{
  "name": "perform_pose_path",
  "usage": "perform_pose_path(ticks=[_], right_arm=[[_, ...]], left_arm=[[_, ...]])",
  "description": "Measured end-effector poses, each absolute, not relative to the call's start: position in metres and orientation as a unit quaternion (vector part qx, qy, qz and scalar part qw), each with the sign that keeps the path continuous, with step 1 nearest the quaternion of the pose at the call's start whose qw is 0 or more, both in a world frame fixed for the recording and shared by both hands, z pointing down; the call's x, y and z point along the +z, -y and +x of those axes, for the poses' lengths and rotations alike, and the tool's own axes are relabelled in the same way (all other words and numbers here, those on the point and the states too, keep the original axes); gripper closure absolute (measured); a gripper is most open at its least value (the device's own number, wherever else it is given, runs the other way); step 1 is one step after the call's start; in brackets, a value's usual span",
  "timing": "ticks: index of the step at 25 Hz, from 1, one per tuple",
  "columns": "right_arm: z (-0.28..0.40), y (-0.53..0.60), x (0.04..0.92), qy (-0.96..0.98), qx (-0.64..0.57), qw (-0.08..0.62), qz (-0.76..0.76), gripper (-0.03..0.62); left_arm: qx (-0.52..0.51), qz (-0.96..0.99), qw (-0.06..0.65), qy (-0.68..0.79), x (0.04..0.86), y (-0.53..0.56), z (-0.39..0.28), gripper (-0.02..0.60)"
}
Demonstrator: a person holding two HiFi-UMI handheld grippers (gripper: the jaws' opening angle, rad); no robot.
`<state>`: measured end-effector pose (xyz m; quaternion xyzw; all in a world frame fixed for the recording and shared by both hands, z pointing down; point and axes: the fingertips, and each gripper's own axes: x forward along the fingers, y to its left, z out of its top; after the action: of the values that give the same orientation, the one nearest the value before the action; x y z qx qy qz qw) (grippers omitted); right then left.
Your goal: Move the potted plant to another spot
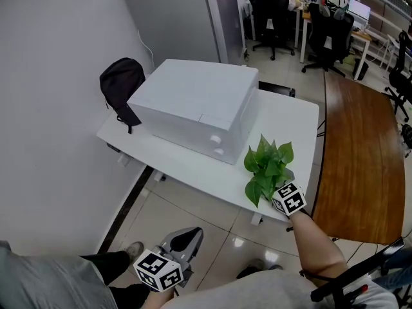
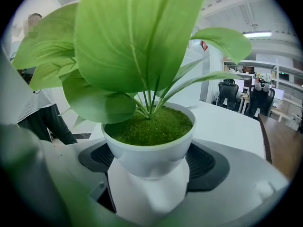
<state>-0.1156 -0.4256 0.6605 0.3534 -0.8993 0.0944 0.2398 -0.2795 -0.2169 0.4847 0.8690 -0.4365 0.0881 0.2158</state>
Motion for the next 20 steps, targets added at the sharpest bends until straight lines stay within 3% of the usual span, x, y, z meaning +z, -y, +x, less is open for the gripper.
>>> perform_pose_path(ticks=[11,20], right_arm=[[-0.12,0.423,0.66,0.905,0.106,0.231,0.34,0.132],[-0.102,0.413,0.658,0.903,0.116,0.228,0.345,0.083]], left_arm=[[0.09,0.873,0.216,0.428,0.486,0.226,-0.279,0.584],[0.088,0.886,0.211,0.404,0.486,0.237,-0.268,0.586]])
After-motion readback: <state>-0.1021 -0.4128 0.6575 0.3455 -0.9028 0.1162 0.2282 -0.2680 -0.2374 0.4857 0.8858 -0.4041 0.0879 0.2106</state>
